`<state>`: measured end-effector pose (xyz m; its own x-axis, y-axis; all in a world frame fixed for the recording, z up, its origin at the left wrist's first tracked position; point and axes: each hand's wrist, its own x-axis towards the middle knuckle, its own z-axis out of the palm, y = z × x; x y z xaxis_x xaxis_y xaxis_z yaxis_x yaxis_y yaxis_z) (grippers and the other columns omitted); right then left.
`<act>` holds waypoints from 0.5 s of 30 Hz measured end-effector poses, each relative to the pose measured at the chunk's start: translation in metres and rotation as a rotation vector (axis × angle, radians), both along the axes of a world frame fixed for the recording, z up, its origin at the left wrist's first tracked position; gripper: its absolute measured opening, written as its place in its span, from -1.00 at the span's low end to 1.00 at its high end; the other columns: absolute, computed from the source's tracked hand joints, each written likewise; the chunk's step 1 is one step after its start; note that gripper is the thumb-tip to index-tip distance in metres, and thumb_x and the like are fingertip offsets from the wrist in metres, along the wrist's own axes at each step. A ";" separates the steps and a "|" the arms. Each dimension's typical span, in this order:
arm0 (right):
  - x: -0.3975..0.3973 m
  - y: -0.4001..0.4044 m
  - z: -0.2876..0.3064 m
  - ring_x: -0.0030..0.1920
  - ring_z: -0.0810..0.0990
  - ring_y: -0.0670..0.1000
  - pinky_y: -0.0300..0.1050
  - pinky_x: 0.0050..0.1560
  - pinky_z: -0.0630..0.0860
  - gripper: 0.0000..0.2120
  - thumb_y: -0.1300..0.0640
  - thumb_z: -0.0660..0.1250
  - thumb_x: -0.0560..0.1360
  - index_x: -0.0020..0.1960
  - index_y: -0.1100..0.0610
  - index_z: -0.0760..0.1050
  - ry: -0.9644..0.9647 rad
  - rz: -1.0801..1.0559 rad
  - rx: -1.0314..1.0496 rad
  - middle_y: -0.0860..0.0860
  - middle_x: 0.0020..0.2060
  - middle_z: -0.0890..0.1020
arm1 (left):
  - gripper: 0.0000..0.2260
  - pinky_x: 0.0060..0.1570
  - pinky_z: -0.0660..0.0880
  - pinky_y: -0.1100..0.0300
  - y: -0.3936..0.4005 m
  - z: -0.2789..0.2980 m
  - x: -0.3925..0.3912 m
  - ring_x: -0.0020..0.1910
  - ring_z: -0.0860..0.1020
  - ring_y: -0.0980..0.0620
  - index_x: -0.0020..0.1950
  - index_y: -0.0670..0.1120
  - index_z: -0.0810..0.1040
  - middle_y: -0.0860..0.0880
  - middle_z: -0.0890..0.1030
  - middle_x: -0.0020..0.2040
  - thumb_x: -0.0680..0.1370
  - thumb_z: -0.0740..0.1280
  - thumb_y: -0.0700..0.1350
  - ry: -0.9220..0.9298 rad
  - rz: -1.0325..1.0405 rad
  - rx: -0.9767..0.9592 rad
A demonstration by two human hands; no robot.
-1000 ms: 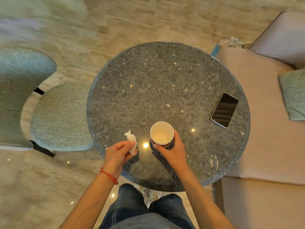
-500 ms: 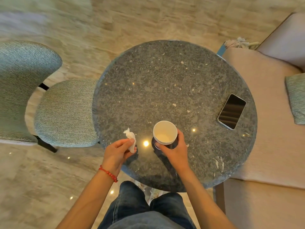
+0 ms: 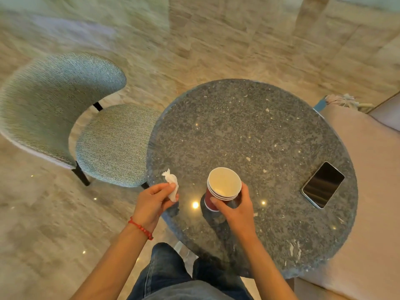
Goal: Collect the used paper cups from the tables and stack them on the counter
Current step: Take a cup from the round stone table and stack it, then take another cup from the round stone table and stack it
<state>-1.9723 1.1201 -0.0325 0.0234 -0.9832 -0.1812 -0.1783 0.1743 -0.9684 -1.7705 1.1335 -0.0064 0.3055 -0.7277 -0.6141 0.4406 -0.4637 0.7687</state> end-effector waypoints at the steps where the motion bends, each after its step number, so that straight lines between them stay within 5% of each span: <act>1: 0.000 -0.002 0.000 0.11 0.48 -0.33 -0.44 0.02 0.46 -0.41 0.10 0.58 0.25 0.14 -0.22 0.37 -0.012 0.033 0.001 -0.33 0.05 0.53 | -0.91 -0.33 0.57 0.32 0.005 0.000 -0.001 -0.42 0.61 0.13 -0.21 -0.22 0.59 -0.04 0.64 -0.43 0.48 0.33 -0.27 -0.010 0.038 -0.003; 15: 0.029 0.006 0.004 0.00 0.56 -0.32 -0.48 -0.09 0.46 -0.46 0.26 0.56 0.28 0.11 -0.09 0.42 -0.108 0.640 0.058 -0.18 0.03 0.59 | -0.80 -0.35 0.56 0.30 0.140 0.009 -0.027 -0.40 0.61 0.10 -0.34 -0.18 0.63 -0.06 0.63 -0.42 0.48 0.33 -0.29 0.009 0.725 -0.020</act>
<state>-1.9428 1.1261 -0.0284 0.6219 -0.7579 -0.1972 -0.1661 0.1184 -0.9790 -1.7977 1.2732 0.0021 0.7105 -0.3551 -0.6075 0.6383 -0.0383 0.7689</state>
